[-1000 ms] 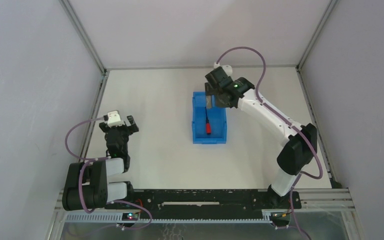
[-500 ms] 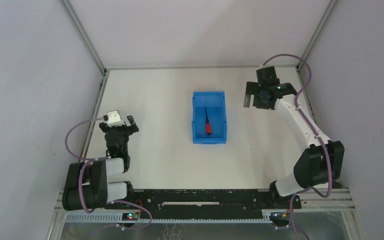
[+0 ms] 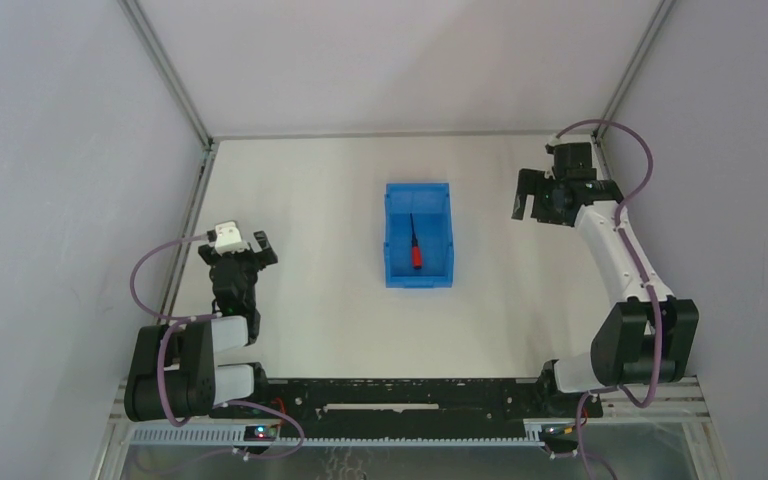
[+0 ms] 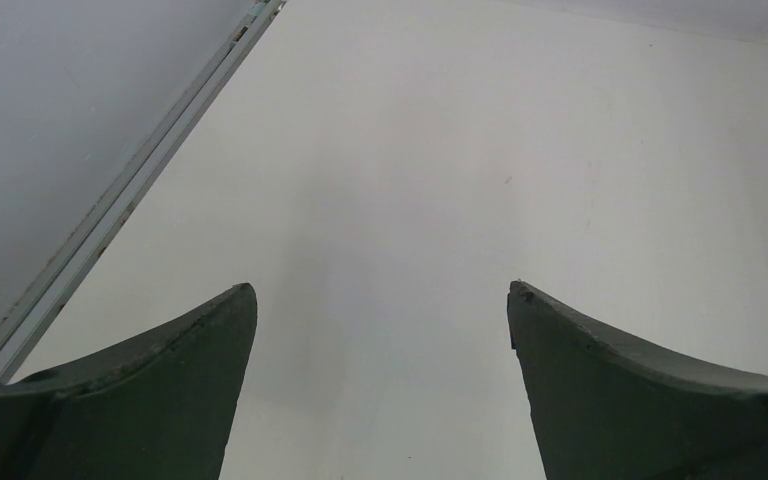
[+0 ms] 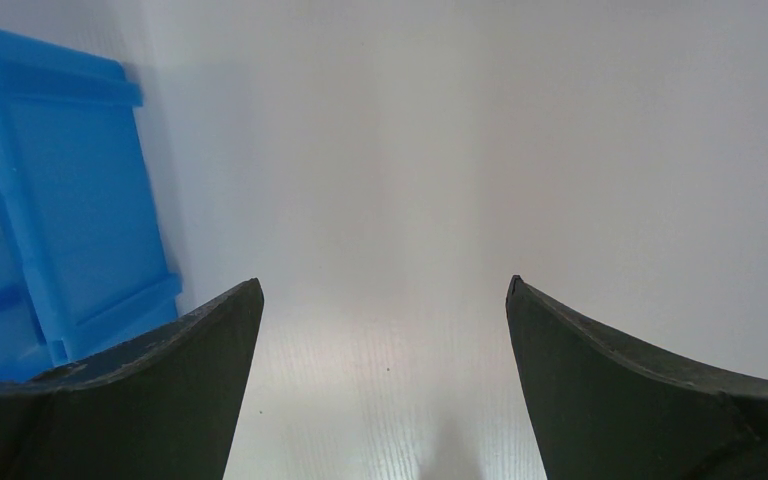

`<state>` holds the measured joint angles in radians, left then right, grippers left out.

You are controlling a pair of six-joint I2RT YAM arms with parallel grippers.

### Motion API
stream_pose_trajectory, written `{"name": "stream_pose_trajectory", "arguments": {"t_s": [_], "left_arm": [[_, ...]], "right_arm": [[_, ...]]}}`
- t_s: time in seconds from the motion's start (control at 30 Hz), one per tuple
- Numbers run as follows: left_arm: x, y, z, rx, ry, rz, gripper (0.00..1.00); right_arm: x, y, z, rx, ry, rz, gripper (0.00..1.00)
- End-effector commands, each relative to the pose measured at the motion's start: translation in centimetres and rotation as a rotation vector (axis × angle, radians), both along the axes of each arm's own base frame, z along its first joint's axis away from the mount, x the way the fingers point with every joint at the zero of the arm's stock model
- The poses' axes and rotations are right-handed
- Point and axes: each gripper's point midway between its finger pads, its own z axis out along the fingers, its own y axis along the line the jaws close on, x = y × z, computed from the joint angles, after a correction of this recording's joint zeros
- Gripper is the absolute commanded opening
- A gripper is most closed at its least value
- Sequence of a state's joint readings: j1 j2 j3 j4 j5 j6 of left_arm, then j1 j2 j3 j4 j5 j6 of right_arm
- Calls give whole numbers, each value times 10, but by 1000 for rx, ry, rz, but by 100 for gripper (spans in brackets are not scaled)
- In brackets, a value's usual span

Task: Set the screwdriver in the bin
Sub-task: Reset both arms

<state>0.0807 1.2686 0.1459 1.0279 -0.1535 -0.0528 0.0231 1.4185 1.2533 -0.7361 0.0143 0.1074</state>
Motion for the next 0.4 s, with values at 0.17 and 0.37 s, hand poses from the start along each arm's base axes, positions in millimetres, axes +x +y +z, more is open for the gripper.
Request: {"name": "stream_pose_trajectory", "arguments": {"t_s": [0.17,0.37], "left_arm": [[12,1,29,23,-83,0,100],[12,1,30,23,-84,1,100]], "right_arm": [[9,-2,11,-10,-92,27,100],[7,-9,17,-28,-112,-5,100]]}}
